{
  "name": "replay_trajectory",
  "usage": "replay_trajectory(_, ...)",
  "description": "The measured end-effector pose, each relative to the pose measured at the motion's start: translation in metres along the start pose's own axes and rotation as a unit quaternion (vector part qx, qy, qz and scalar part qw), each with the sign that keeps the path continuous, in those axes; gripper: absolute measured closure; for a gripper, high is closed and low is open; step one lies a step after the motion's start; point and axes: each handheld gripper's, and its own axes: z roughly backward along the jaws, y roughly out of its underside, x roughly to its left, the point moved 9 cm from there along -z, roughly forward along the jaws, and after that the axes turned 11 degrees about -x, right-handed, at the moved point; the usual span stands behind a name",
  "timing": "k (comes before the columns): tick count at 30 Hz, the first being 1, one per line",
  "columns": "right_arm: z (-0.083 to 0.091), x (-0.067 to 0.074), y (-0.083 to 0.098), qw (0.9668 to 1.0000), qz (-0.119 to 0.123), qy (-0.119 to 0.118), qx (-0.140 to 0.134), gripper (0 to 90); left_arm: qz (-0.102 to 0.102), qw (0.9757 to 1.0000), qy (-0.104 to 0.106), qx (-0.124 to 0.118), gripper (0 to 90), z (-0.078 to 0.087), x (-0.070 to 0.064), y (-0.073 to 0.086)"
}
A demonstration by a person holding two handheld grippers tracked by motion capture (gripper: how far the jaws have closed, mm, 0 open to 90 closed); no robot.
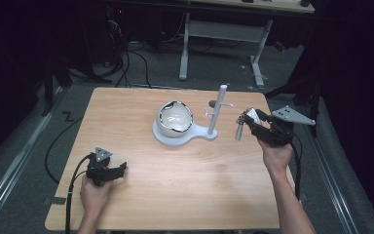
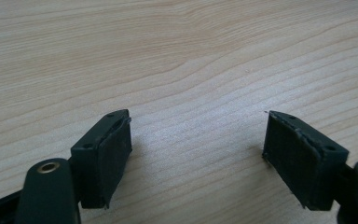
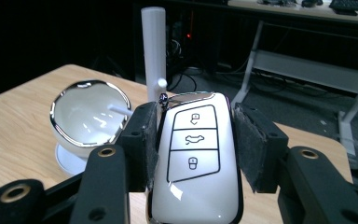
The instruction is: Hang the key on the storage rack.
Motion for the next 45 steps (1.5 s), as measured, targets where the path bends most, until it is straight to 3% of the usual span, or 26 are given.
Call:
replay_trajectory(10, -0.006, 0.007, -0.016, 0.9999, 0.006, -0.010, -0.009, 51.8, -0.002, 1.0000, 0.002, 0.000, 23.6, 0.000, -0.001, 0.000)
replay_trajectory(25, -0.019, 0.005, -0.034, 0.9999, 0.007, -0.011, -0.010, 51.8, -0.002, 1.0000, 0.003, 0.000, 23.5, 0.000, -0.001, 0.000)
replay_trajectory(45, -0.041, 0.004, -0.036, 1.0000, 0.002, -0.005, 0.008, 51.8, -0.004, 1.0000, 0.005, 0.001, 23.3, 0.001, -0.001, 0.000)
